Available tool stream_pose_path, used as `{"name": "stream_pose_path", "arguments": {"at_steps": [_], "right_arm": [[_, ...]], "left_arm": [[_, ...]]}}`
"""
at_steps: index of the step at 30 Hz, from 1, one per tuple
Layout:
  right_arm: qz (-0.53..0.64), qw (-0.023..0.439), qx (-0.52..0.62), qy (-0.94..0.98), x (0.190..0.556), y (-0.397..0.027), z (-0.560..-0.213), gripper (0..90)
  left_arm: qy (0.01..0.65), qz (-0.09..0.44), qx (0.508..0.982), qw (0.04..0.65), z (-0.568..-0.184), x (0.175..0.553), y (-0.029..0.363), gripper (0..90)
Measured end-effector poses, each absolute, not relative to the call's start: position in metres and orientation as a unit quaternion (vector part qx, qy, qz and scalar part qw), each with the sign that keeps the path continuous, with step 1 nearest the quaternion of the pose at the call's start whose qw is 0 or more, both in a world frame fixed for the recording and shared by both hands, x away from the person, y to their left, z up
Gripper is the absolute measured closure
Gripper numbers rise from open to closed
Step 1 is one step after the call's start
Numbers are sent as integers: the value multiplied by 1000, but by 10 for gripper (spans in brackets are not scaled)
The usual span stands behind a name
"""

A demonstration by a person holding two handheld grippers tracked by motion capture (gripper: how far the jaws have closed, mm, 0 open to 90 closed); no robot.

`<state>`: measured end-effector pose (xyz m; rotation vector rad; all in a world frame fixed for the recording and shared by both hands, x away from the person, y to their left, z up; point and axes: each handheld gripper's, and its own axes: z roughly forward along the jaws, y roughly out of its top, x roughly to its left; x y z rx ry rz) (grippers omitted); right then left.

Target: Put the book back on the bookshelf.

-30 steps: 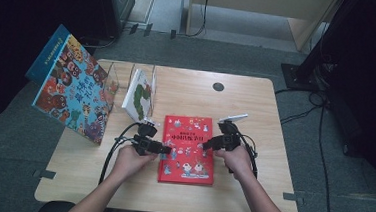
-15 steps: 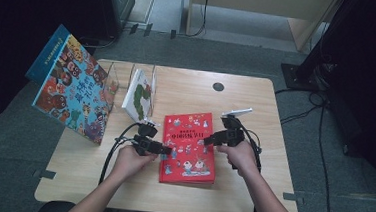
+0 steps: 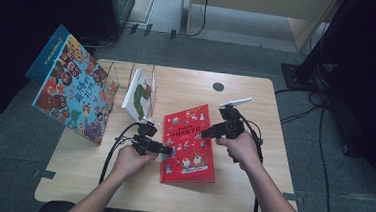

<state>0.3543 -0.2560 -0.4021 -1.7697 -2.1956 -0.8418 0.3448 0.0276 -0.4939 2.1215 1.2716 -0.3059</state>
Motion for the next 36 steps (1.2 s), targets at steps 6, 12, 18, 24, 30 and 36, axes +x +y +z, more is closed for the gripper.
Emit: {"name": "stream_pose_path", "arguments": {"at_steps": [6,12,18,24,30,36], "right_arm": [[-290,108,-577,-756,356,-245,-384,593],[-282,113,-563,-768,357,-234,-382,597],[-274,109,-561,-774,362,-227,-385,593],[-265,103,-558,-779,367,-221,-391,549],[-267,108,-555,-780,372,-218,-395,582],[-263,122,-555,-780,376,-214,-400,590]], "left_arm": [[492,-135,799,318,-494,348,32,382],[488,-132,805,312,-491,349,32,391],[487,-134,806,309,-491,350,33,381],[489,-138,803,311,-493,350,33,368],[485,-135,803,318,-494,350,34,368],[481,-130,802,331,-495,347,36,368]]}}
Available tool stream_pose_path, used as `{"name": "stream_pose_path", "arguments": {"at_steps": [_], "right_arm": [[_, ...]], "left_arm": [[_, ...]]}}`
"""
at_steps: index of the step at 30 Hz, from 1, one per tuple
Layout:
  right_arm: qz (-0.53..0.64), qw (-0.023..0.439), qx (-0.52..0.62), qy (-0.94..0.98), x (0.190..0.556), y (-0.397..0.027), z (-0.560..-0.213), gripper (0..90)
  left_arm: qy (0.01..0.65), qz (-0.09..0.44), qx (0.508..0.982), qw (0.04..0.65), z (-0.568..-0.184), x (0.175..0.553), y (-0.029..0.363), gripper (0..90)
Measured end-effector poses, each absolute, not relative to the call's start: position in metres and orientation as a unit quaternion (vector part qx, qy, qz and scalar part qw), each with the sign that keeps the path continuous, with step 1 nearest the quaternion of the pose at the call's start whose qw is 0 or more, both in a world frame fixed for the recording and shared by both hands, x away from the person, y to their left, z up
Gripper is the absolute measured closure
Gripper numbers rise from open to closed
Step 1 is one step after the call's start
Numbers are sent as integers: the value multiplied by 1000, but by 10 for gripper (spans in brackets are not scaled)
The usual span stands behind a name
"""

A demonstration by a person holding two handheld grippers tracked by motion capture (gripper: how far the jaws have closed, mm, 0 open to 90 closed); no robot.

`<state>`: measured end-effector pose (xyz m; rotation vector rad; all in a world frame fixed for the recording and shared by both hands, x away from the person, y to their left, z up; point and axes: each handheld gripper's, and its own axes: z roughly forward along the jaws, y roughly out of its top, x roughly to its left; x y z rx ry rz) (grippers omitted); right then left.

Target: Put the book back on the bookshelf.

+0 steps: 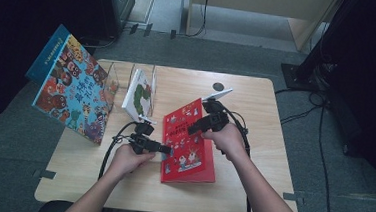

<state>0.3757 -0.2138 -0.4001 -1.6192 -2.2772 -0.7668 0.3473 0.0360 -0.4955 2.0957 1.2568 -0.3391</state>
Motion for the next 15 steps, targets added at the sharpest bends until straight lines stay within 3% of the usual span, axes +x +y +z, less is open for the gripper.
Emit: {"name": "stream_pose_path", "arguments": {"at_steps": [8,15], "right_arm": [[-259,133,-553,-780,379,-208,-404,665],[-257,134,-540,-790,382,-209,-401,756]], "left_arm": [[479,-133,799,338,-497,347,38,361],[484,-159,791,339,-496,349,37,271]]}}
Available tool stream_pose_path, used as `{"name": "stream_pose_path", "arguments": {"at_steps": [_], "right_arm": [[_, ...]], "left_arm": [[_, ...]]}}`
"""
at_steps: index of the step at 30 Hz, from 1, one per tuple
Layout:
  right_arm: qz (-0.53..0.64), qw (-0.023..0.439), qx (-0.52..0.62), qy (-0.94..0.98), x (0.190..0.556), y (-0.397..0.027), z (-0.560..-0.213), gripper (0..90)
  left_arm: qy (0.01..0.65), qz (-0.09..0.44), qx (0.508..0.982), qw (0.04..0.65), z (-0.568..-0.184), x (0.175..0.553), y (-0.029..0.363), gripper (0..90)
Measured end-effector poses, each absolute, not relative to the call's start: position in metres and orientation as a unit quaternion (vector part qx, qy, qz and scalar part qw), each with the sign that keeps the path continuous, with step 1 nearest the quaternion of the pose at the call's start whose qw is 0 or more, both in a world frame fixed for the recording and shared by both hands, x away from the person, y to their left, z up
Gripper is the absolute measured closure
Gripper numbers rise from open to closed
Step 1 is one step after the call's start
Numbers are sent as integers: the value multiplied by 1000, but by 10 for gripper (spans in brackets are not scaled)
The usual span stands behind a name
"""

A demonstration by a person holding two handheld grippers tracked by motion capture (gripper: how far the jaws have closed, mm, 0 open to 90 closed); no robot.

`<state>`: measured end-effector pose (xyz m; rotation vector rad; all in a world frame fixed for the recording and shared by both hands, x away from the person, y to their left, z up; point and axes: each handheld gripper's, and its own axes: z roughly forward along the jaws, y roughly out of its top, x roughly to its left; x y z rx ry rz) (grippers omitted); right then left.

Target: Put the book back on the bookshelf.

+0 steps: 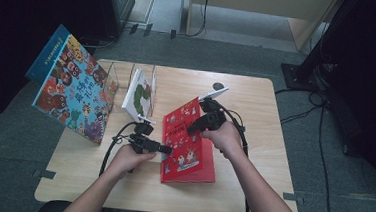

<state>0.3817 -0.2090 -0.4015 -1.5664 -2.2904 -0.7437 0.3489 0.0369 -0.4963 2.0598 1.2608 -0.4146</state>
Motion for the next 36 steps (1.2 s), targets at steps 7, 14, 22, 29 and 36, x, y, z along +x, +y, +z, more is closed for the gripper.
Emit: {"name": "stream_pose_path", "arguments": {"at_steps": [7,14,22,29,36], "right_arm": [[-265,154,-537,-786,385,-208,-395,815],[-254,156,-535,-790,385,-206,-389,851],[-246,145,-518,-806,384,-204,-379,886],[-251,139,-514,-808,382,-206,-368,886],[-266,137,-504,-810,375,-213,-351,886]], "left_arm": [[486,-162,788,342,-494,351,40,282],[490,-152,783,351,-492,352,45,290],[492,-150,785,345,-494,352,44,290],[495,-152,781,348,-493,352,44,288],[492,-164,773,367,-490,355,43,282]]}}
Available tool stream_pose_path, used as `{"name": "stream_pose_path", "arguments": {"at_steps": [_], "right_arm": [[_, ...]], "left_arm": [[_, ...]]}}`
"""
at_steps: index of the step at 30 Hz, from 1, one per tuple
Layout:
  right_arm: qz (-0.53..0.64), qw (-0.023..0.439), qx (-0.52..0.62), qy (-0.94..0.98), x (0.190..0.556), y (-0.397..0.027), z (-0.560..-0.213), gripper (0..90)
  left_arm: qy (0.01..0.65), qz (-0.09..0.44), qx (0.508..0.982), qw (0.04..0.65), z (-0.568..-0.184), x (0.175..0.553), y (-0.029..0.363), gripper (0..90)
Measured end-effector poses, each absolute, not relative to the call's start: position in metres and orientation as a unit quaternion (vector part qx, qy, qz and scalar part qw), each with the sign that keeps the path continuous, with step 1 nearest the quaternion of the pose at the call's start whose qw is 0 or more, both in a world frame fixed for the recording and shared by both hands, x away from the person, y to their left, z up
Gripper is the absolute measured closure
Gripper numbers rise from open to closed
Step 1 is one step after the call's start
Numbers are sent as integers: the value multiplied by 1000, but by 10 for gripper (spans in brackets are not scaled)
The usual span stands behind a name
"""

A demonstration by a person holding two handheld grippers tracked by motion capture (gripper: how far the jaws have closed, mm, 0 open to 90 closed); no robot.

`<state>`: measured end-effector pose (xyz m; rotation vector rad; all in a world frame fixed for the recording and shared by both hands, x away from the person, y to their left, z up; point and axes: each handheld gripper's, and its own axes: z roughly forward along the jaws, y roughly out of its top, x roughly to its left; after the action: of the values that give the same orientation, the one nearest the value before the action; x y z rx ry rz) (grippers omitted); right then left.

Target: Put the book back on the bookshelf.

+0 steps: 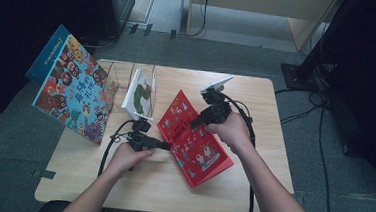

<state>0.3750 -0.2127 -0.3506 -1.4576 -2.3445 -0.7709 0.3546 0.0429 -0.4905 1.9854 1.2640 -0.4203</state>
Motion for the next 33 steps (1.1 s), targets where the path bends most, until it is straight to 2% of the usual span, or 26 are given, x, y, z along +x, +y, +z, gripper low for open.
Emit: {"name": "stream_pose_path", "arguments": {"at_steps": [6,13,20,33], "right_arm": [[-276,136,-490,-816,369,-217,-346,886],[-279,140,-479,-820,365,-219,-348,886],[-300,149,-467,-818,359,-228,-353,886],[-331,150,-439,-822,350,-237,-345,879]], "left_arm": [[472,-173,777,379,-485,357,38,268],[462,-195,771,393,-485,362,37,199],[449,-199,773,402,-485,365,38,135],[422,-190,773,434,-473,367,41,93]]}}
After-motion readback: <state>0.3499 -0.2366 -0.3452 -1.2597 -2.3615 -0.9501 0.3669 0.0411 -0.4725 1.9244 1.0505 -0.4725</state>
